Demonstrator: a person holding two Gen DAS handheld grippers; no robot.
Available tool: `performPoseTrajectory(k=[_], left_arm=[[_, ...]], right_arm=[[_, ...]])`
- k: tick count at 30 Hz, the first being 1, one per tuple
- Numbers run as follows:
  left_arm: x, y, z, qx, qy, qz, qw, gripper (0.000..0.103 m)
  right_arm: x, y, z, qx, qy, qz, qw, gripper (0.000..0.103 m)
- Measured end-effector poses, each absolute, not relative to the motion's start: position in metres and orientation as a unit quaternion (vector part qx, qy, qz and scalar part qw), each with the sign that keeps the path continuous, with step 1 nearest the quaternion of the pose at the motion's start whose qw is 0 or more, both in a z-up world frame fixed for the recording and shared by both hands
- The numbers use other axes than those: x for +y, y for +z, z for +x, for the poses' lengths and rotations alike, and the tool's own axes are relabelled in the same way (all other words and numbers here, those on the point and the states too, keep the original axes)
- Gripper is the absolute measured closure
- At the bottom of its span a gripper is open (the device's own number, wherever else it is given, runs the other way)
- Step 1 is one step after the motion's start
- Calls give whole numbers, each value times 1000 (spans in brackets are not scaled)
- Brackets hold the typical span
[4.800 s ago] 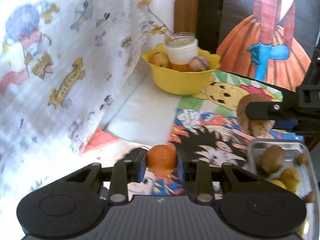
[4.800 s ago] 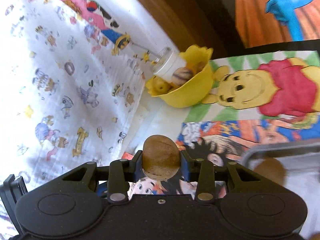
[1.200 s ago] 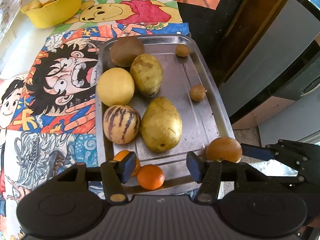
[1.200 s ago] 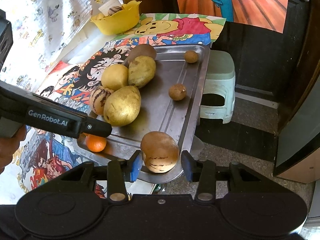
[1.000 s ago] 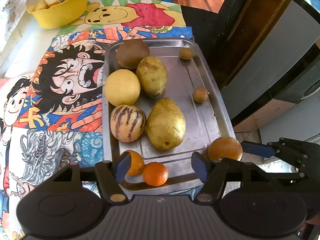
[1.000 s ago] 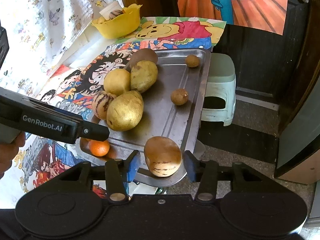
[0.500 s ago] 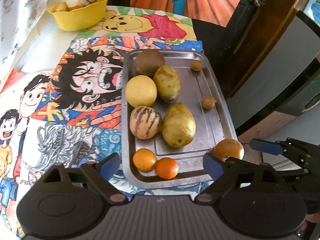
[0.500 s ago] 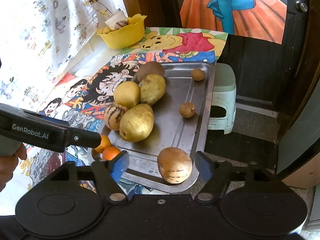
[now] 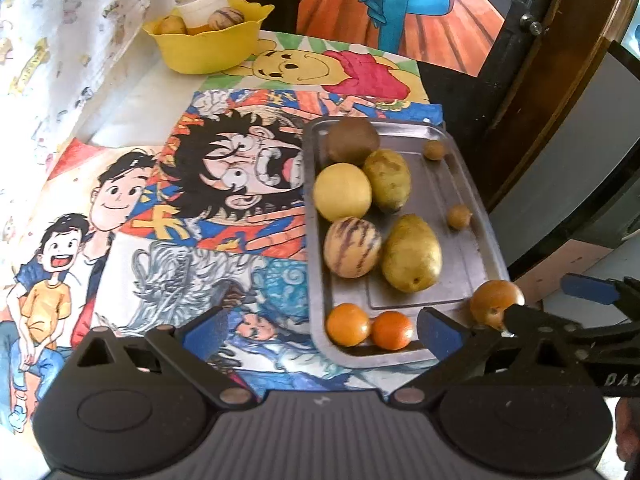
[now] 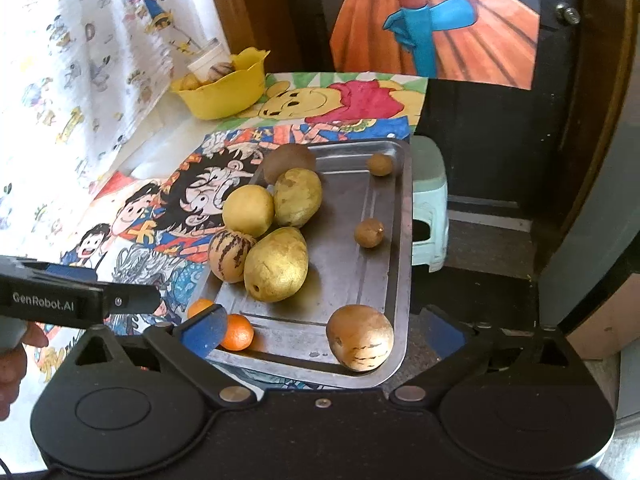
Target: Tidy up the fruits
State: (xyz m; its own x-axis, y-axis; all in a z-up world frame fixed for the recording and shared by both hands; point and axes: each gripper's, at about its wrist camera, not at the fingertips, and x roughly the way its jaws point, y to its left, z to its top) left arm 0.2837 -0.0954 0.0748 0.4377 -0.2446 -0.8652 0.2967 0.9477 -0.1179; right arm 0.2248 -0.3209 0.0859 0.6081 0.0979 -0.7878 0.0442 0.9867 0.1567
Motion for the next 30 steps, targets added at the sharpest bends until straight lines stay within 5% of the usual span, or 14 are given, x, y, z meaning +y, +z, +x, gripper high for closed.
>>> performPoseTrajectory(k=[30], left_arm=[[-55,26,141,313,-40,10,949,0]], right_arm=[[-302,55,109,258,77,55,962,1]])
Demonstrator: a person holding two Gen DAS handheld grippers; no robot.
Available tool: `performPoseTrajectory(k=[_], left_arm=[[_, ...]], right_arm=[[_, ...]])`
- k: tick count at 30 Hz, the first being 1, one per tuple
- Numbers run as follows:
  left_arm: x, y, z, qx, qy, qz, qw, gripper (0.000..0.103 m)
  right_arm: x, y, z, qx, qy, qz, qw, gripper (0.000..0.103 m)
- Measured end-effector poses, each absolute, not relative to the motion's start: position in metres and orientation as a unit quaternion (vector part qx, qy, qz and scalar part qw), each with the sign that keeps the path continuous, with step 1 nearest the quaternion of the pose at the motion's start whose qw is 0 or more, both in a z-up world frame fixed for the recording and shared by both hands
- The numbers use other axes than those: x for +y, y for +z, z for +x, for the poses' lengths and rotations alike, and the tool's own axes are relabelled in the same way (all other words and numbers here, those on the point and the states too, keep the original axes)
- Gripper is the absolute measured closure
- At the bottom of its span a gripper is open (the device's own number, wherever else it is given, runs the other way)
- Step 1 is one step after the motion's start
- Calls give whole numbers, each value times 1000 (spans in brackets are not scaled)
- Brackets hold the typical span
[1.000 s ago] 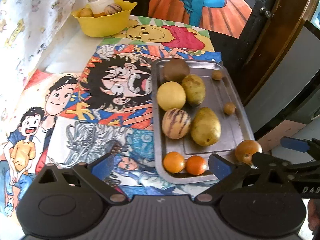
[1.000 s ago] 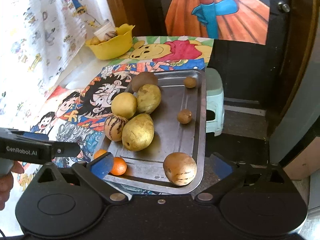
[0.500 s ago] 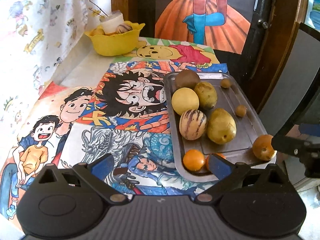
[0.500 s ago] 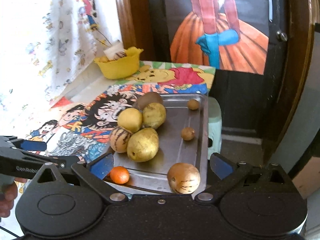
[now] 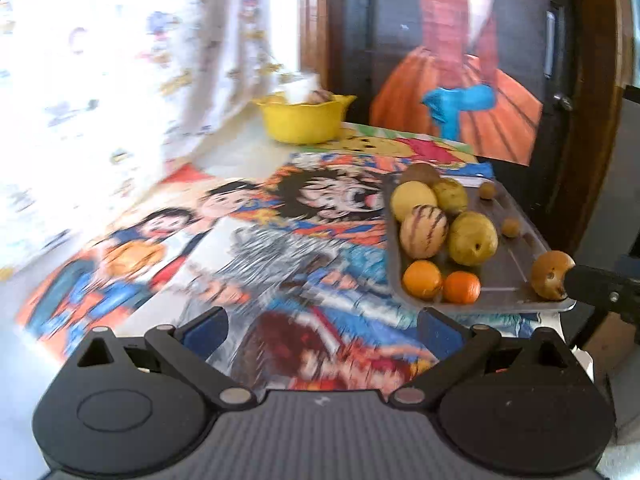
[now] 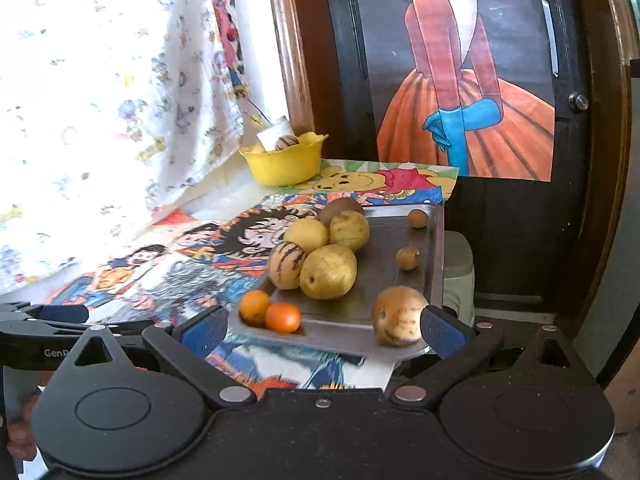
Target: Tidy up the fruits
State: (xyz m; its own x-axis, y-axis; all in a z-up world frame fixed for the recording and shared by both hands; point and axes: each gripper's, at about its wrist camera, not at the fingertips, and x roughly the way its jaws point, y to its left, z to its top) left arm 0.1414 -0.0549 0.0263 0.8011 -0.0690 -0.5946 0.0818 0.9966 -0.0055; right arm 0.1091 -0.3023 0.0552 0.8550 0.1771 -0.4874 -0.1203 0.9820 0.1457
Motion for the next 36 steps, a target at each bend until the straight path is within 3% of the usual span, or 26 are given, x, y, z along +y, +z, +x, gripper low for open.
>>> performPoseTrajectory(k=[18,36], left_arm=[[-41,48,29,242,-24,7,970,0],[-39,41,15,240,-25,12,970,0]], right_arm=[[-284,70,3,197,85,44,976,1],[-280,66,3,206,81,40,974,1]])
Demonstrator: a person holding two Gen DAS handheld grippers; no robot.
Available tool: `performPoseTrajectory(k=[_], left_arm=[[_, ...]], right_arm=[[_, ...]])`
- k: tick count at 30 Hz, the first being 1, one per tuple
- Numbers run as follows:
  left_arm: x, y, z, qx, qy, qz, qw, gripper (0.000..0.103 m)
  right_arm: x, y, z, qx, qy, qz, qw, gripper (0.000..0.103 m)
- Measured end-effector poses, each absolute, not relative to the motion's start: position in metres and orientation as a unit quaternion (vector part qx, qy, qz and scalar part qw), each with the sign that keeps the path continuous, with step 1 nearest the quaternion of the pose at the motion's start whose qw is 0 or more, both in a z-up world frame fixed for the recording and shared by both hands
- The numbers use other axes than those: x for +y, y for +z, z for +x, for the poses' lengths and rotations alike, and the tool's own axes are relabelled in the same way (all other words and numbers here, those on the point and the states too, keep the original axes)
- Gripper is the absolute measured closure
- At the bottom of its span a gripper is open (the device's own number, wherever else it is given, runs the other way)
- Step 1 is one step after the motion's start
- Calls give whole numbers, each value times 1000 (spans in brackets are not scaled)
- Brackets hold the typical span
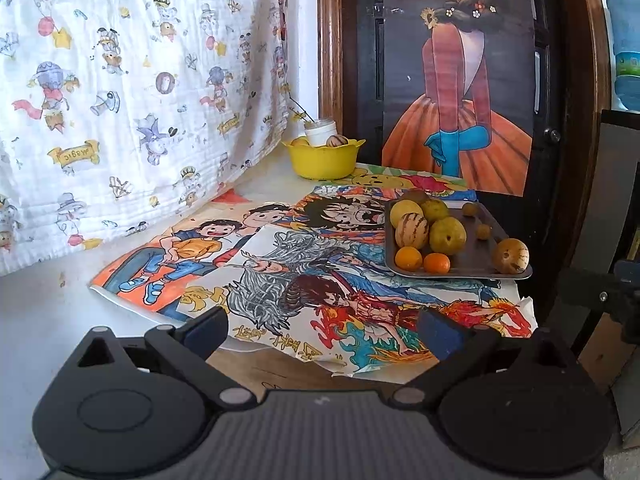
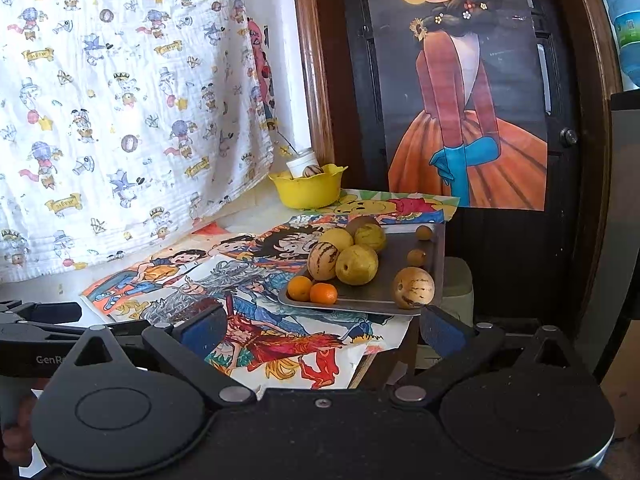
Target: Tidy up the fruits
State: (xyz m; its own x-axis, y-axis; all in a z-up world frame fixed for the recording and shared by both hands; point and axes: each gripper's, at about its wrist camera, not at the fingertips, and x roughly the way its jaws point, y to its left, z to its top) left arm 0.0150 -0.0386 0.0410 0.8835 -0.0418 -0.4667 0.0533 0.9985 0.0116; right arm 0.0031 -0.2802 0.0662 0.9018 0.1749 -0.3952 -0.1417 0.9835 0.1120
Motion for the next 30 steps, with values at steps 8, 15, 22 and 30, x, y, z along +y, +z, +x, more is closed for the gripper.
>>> performPoseTrajectory(k=[8,15,22,30], left_arm=[[-37,37,22,249,-24,13,968,0],[-36,34,25,254,-24,12,967,0],[-34,31,30,260,-25,9,965,0],[-30,25,35,270,-25,4,963,0]], right_arm=[[-280,62,10,215,77,40,973,1],[-279,60,13,219,74,37,972,1],[-276,58,18,226,73,32,971,1],[-272,53,25,236,77,27,968,1]])
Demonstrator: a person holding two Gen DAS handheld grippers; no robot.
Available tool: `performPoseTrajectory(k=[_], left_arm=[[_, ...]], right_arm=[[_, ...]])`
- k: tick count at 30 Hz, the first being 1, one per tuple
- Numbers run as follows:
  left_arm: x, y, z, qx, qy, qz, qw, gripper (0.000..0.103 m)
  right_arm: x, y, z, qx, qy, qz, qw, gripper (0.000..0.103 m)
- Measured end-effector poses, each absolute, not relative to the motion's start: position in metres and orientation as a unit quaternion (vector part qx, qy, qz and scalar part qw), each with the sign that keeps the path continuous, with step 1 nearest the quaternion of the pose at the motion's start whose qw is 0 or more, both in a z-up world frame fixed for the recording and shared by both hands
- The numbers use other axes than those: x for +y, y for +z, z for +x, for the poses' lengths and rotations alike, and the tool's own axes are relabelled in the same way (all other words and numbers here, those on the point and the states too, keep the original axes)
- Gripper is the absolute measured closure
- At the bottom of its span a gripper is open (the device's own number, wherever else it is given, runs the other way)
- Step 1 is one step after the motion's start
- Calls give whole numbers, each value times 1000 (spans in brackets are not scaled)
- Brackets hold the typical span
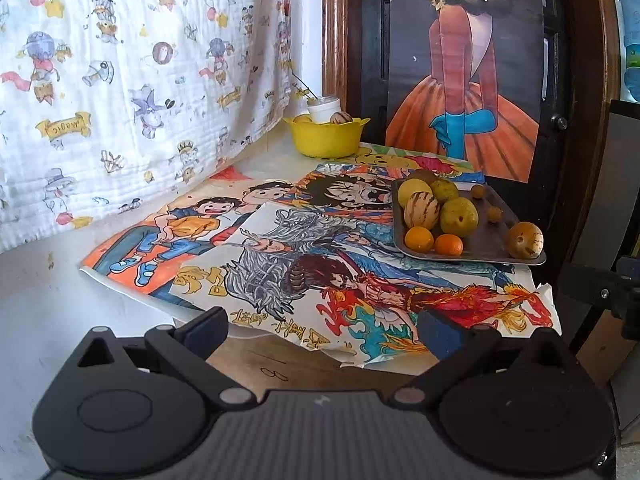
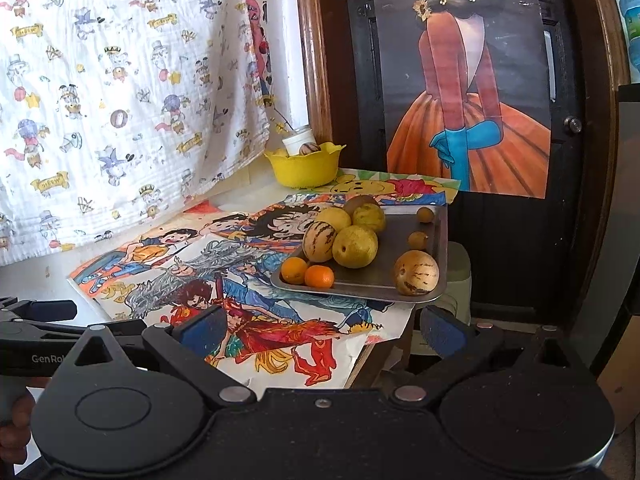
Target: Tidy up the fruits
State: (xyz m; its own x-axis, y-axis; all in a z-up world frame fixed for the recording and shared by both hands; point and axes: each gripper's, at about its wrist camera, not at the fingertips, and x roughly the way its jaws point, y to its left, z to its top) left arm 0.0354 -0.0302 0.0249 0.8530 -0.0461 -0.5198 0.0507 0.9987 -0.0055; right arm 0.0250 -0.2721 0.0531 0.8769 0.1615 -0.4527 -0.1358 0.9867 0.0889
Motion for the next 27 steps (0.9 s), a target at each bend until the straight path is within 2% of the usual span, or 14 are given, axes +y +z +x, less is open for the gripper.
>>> performPoseTrajectory(k=[27], left_arm=[[-30,15,55,292,-29,8,956,0]], right_arm=[[-271,45,49,262,84,29,961,1]])
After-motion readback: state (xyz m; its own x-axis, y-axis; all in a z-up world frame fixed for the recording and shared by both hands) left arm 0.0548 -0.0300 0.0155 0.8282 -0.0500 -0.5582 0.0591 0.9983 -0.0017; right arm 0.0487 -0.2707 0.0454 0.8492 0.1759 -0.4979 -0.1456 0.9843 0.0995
